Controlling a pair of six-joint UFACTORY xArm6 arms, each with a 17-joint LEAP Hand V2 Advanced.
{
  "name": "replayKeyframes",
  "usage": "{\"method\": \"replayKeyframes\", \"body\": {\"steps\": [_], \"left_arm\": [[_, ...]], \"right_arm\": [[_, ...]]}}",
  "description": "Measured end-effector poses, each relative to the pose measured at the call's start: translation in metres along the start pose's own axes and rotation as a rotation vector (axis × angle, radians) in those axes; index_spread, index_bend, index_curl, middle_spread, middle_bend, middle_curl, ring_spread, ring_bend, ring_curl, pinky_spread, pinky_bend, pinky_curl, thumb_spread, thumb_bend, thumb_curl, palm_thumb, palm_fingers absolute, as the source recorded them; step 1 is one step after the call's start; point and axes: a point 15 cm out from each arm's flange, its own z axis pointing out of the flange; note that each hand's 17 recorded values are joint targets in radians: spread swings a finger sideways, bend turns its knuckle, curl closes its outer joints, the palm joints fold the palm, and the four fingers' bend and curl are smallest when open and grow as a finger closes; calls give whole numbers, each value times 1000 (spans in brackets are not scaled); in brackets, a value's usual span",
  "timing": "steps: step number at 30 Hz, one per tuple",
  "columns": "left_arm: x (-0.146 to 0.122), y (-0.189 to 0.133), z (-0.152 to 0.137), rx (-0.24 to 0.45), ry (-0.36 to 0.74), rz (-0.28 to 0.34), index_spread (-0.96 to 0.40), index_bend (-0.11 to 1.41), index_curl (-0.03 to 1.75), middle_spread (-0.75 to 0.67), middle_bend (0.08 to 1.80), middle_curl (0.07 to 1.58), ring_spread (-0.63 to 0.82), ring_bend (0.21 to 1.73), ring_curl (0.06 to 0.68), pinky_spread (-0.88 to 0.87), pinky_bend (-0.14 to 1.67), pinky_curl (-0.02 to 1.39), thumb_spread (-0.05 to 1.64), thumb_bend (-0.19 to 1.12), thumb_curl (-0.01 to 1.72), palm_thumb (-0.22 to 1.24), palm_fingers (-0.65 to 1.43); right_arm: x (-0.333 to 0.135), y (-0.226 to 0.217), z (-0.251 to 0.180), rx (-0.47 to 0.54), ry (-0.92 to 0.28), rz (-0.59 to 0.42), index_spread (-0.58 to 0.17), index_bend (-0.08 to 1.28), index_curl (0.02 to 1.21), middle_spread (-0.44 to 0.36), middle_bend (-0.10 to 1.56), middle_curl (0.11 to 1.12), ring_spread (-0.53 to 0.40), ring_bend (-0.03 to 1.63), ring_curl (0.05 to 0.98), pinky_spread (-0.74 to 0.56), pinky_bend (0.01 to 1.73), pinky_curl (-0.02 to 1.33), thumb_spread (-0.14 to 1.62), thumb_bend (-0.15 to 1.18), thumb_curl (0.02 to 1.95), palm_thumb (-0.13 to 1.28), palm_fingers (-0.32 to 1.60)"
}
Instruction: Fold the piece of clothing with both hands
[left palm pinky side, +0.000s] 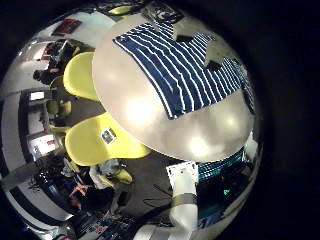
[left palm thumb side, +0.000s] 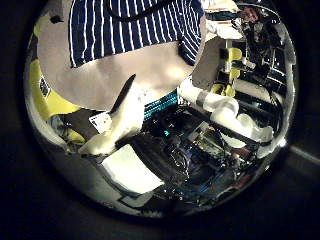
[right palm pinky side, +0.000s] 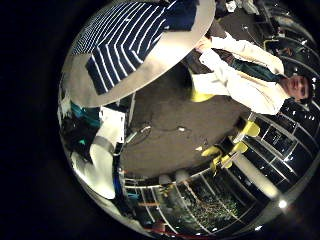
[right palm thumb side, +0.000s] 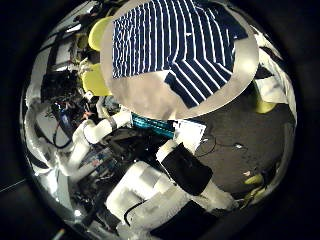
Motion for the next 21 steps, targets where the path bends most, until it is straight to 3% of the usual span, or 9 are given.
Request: {"method": "replayKeyframes", "body": {"steps": [12, 21], "left_arm": [[-2, 9, 11, -11, -6, 9, -148, 188, 490, -3, 194, 428, -46, 734, 214, 19, 435, 341, 1279, -14, 294, 411, 362], [-33, 1, 33, -30, -131, 66, -115, 176, 466, 15, 173, 422, 32, 707, 211, 96, 414, 340, 1206, -31, 296, 366, 225]], "right_arm": [[-5, 11, -12, 49, 20, -1, -369, 161, 282, -16, 194, 342, 144, 447, 254, 314, 425, 291, 1377, -9, 256, 481, 153], [-10, 13, -13, 55, 10, 28, -367, 164, 283, -7, 198, 347, 136, 451, 255, 319, 415, 287, 1383, -7, 259, 505, 180]]}}
